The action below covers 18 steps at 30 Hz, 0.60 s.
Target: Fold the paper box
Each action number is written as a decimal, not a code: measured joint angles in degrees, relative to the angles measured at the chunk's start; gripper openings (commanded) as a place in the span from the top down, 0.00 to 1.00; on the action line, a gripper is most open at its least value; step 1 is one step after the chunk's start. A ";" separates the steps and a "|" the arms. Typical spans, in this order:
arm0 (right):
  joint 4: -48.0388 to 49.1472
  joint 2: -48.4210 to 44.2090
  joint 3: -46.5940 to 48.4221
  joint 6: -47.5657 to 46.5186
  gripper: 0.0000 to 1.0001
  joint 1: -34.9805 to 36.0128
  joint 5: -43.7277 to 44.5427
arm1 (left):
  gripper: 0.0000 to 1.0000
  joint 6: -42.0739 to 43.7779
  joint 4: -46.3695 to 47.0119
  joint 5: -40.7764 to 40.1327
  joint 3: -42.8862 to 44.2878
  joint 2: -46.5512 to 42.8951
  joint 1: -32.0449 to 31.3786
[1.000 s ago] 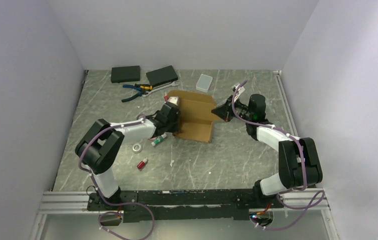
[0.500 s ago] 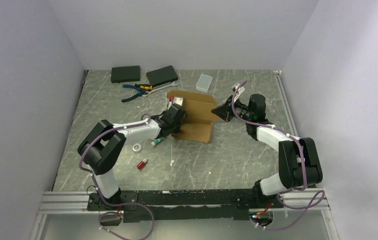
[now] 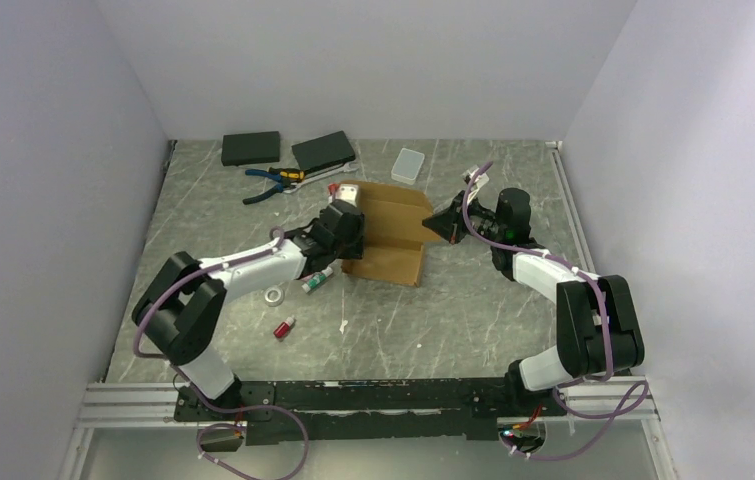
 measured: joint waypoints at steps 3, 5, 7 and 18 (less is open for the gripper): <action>-0.33 0.02 0.00 -0.26 0.94 0.00 0.00 | 0.35 -0.13 1.18 2.40 -2.71 -2.89 1.29; -0.37 0.02 0.00 -0.44 0.94 -0.07 -0.04 | 0.30 -0.07 2.56 4.74 -5.53 -5.57 2.71; -0.39 0.04 0.00 -0.72 0.94 -0.24 -0.24 | 0.28 -0.22 4.37 7.63 -8.61 -8.39 4.42; -1.42 0.09 0.00 -3.85 0.94 -0.94 -3.04 | 0.24 -2.16 18.14 29.33 -22.23 -19.04 20.39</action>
